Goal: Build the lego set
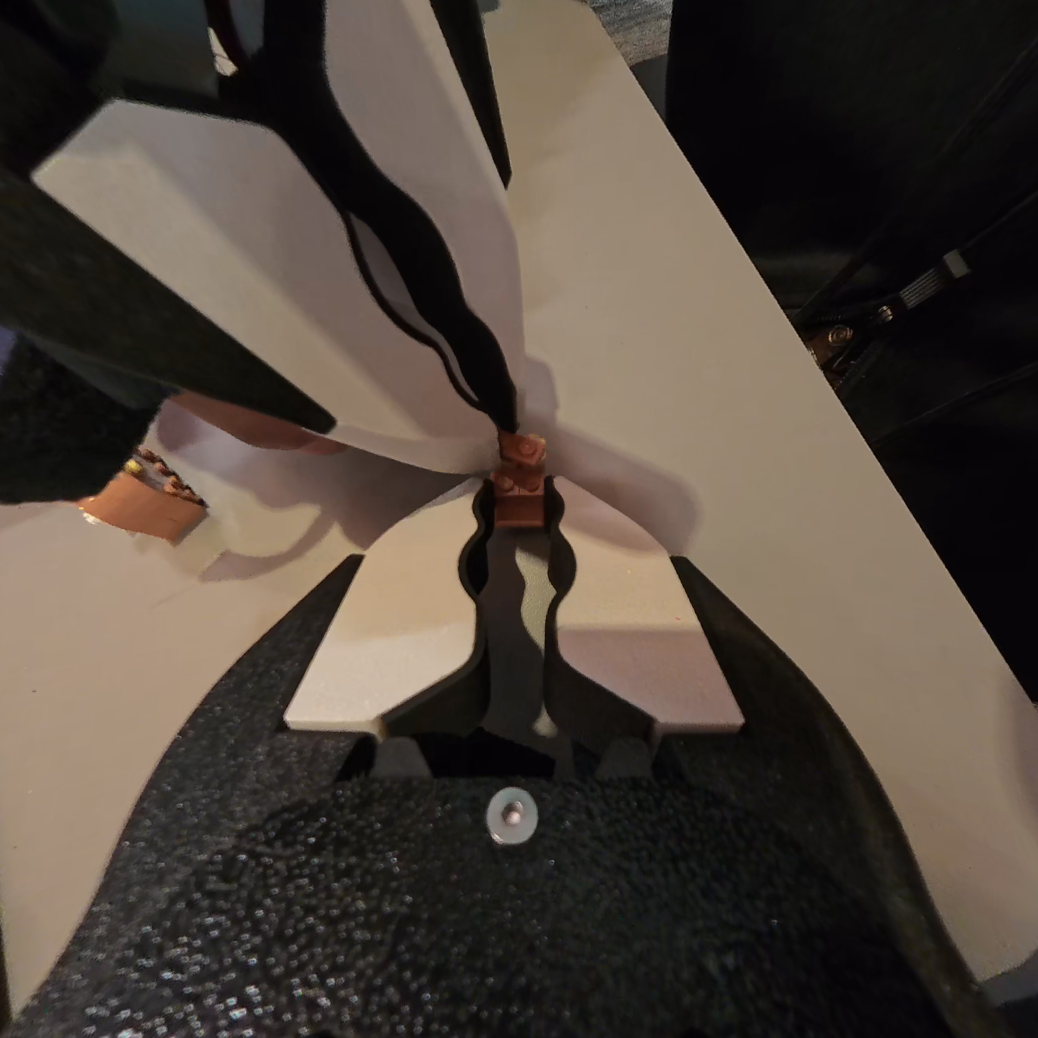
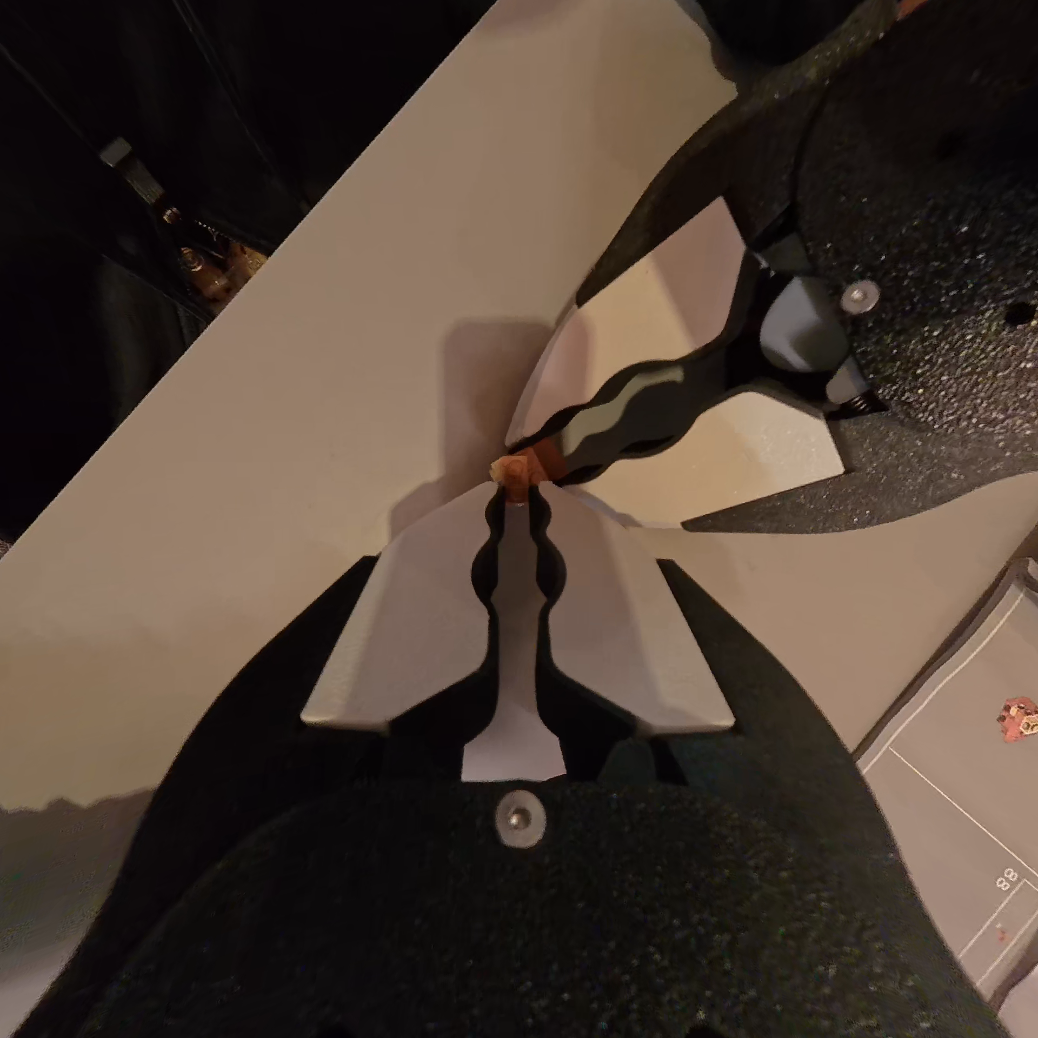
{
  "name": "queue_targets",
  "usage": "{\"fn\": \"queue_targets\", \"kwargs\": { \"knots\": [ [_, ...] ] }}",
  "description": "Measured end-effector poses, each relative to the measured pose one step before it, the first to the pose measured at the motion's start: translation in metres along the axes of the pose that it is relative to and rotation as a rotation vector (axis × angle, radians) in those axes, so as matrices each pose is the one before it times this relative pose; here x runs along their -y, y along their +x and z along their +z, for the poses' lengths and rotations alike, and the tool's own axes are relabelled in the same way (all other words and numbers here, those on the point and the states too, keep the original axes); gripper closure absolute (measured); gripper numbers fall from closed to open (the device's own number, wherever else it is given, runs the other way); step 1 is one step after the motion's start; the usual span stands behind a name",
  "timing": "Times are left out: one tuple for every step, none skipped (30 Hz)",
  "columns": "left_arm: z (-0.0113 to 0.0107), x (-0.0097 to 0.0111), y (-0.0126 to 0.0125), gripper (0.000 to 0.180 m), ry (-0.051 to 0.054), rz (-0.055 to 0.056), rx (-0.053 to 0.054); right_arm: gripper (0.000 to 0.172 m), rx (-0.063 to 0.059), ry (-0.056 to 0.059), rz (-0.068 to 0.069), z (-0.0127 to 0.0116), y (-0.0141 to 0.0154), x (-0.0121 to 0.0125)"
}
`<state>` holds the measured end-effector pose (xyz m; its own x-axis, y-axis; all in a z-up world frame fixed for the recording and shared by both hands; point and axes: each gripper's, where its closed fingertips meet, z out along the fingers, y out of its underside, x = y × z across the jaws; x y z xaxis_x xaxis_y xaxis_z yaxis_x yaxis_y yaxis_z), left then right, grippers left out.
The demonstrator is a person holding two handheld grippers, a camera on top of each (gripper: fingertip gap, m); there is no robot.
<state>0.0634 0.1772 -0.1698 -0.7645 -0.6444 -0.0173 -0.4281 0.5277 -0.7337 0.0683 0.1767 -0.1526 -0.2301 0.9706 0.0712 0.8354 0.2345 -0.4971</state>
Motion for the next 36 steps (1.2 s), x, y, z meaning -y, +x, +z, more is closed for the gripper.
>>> {"fn": "queue_targets", "kwargs": {
  "knots": [
    [0.00001, 0.00001, 0.00021, 0.164, 0.0, -0.0003, -0.0004, 0.164, 0.0009, -0.0018, -0.0024, 0.00013, -0.00003, 0.00023],
    [0.00005, 0.00004, 0.00014, 0.164, -0.0001, 0.0002, -0.0007, 0.164, 0.0008, -0.0023, -0.0023, 0.0, -0.00016, 0.00002],
    [0.00007, 0.00007, 0.00028, 0.164, 0.0001, 0.0008, -0.001, 0.164, 0.0006, -0.002, -0.0024, -0.00007, -0.00027, -0.00008],
    [0.00008, 0.0001, 0.00015, 0.164, 0.0004, 0.0001, -0.0007, 0.164, 0.0003, -0.0013, -0.002, -0.00002, -0.00026, 0.00001],
    [0.00014, 0.00016, 0.0001, 0.164, 0.0005, -0.0001, -0.0008, 0.164, 0.0009, 0.0, -0.0011, -0.00002, -0.0003, 0.0002],
    [0.00007, 0.00007, 0.00027, 0.164, 0.0001, 0.0005, -0.0008, 0.164, 0.0029, 0.0021, -0.0005, -0.00006, -0.00064, 0.00036],
    [0.0001, 0.00008, 0.00009, 0.164, -0.0002, 0.0005, 0.0, 0.164, 0.0027, 0.0028, -0.0007, -0.00004, -0.00058, 0.00059],
    [-0.00003, -0.00006, -0.00006, 0.163, -0.0005, 0.0001, 0.0004, 0.164, -0.0008, 0.001, -0.001, 0.00004, -0.00014, 0.00013],
    [-0.00001, -0.00002, 0.0, 0.164, -0.0002, -0.0002, 0.0001, 0.164, -0.0009, 0.0002, -0.0011, 0.00003, 0.0, 0.00008],
    [0.00001, 0.00002, 0.00006, 0.164, 0.0001, -0.0004, -0.0002, 0.164, -0.0003, 0.0003, -0.0008, 0.00003, 0.00001, 0.00006],
    [0.00007, 0.00009, -0.0001, 0.164, 0.0004, -0.0001, 0.0002, 0.164, -0.0003, 0.0006, -0.0005, 0.0, -0.00004, 0.00001],
    [-0.00003, -0.00001, 0.00008, 0.164, 0.0003, 0.0, 0.0, 0.164, -0.0005, 0.0001, -0.0008, 0.00002, 0.00003, 0.00004],
    [0.00001, 0.00001, 0.0, 0.164, 0.0001, 0.0002, -0.0001, 0.164, 0.0005, 0.0001, -0.0011, 0.00001, 0.00001, 0.00001],
    [0.00007, 0.00008, -0.00007, 0.164, 0.0003, 0.0, -0.0001, 0.164, 0.0006, -0.0001, -0.0007, 0.0, -0.00013, 0.00001],
    [0.0001, -0.00002, 0.00001, 0.164, 0.0004, -0.0001, 0.0, 0.164, 0.0009, 0.0004, -0.0001, -0.00003, -0.00004, -0.00006],
    [-0.00002, 0.00001, -0.00001, 0.164, 0.0005, -0.0004, -0.0001, 0.164, -0.0013, 0.0002, -0.0008, -0.00004, 0.0002, -0.00006],
    [0.00001, 0.00003, -0.00008, 0.164, 0.0003, -0.0005, -0.0002, 0.164, -0.0016, -0.0013, -0.0011, -0.00001, 0.00028, -0.00022],
    [0.0001, -0.00001, 0.00006, 0.164, 0.0005, -0.0003, -0.0003, 0.164, -0.0004, -0.0012, -0.0006, -0.00008, 0.0001, -0.00015],
    [-0.00001, 0.00003, 0.00004, 0.164, 0.0006, -0.0006, -0.0004, 0.164, -0.0043, -0.0018, 0.0001, -0.00001, 0.00076, -0.00026],
    [0.00008, -0.00004, -0.00008, 0.164, 0.0003, -0.0006, -0.0001, 0.163, -0.0032, -0.0018, 0.0007, 0.00011, 0.00063, -0.00046],
    [0.00002, 0.00003, 0.00002, 0.164, 0.0002, -0.0002, -0.0001, 0.163, -0.0011, 0.0007, 0.0005, 0.00016, 0.00035, -0.00017],
    [0.00003, 0.00006, -0.00002, 0.164, 0.0005, 0.0002, 0.0001, 0.162, 0.0023, 0.0025, 0.0006, 0.00007, -0.0002, 0.0001],
    [0.00009, -0.00003, -0.00006, 0.164, 0.0004, -0.0005, -0.0004, 0.162, 0.0021, 0.002, 0.0008, 0.00009, -0.00026, 0.00015],
    [0.00009, -0.00003, -0.00002, 0.164, 0.0004, -0.0009, -0.0005, 0.162, -0.0002, 0.0011, 0.0, 0.00008, 0.00002, 0.00015],
    [-0.00001, 0.00003, 0.00001, 0.164, 0.0006, -0.0006, -0.0002, 0.162, -0.0011, 0.0, -0.0008, 0.00005, 0.00022, 0.00008],
    [0.00015, 0.00002, -0.00001, 0.164, 0.0004, -0.0003, -0.0003, 0.162, 0.0001, 0.0, -0.0012, 0.00014, -0.0001, 0.00008],
    [-0.00003, 0.0, -0.00002, 0.164, 0.0004, -0.0004, -0.0001, 0.162, 0.0007, 0.0019, -0.0008, -0.00003, -0.00012, 0.00038],
    [0.00002, -0.00011, -0.00002, 0.164, 0.0001, -0.0002, -0.0002, 0.161, -0.0005, 0.0025, 0.0001, -0.00004, 0.00004, 0.00034],
    [0.0, 0.0, -0.00003, 0.164, 0.0, 0.0002, 0.0001, 0.16, -0.0002, 0.0011, 0.0007, -0.00006, 0.00006, 0.00009],
    [0.00007, -0.00008, -0.00003, 0.164, 0.0, 0.0, 0.0002, 0.16, 0.0003, -0.0001, 0.0008, -0.00038, -0.00017, -0.00025],
    [-0.00004, -0.00007, 0.00001, 0.164, -0.0006, -0.0001, 0.0, 0.159, -0.0015, -0.0002, 0.0012, -0.00066, -0.00001, -0.00032],
    [-0.00011, -0.00011, -0.00006, 0.164, -0.0001, -0.0003, 0.0007, 0.158, -0.0066, 0.0006, 0.0033, -0.00124, 0.00054, -0.00032],
    [-0.00023, -0.00027, -0.00036, 0.164, -0.0009, -0.001, 0.0018, 0.155, -0.0126, 0.0014, 0.0083, -0.00166, 0.00101, -0.00043],
    [-0.00036, -0.0003, -0.00092, 0.164, -0.0016, -0.0019, 0.0055, 0.151, -0.0192, 0.0028, 0.0152, -0.00207, 0.00157, -0.00035],
    [-0.00082, -0.00007, -0.00126, 0.163, 0.0003, -0.0043, 0.0064, 0.147, -0.0262, 0.005, 0.0199, -0.00265, 0.00164, -0.00019],
    [-0.0013, 0.00077, -0.0014, 0.164, 0.0054, -0.0069, 0.0074, 0.144, -0.0354, 0.009, 0.0218, -0.00318, 0.00184, 0.00005]
  ]
}}
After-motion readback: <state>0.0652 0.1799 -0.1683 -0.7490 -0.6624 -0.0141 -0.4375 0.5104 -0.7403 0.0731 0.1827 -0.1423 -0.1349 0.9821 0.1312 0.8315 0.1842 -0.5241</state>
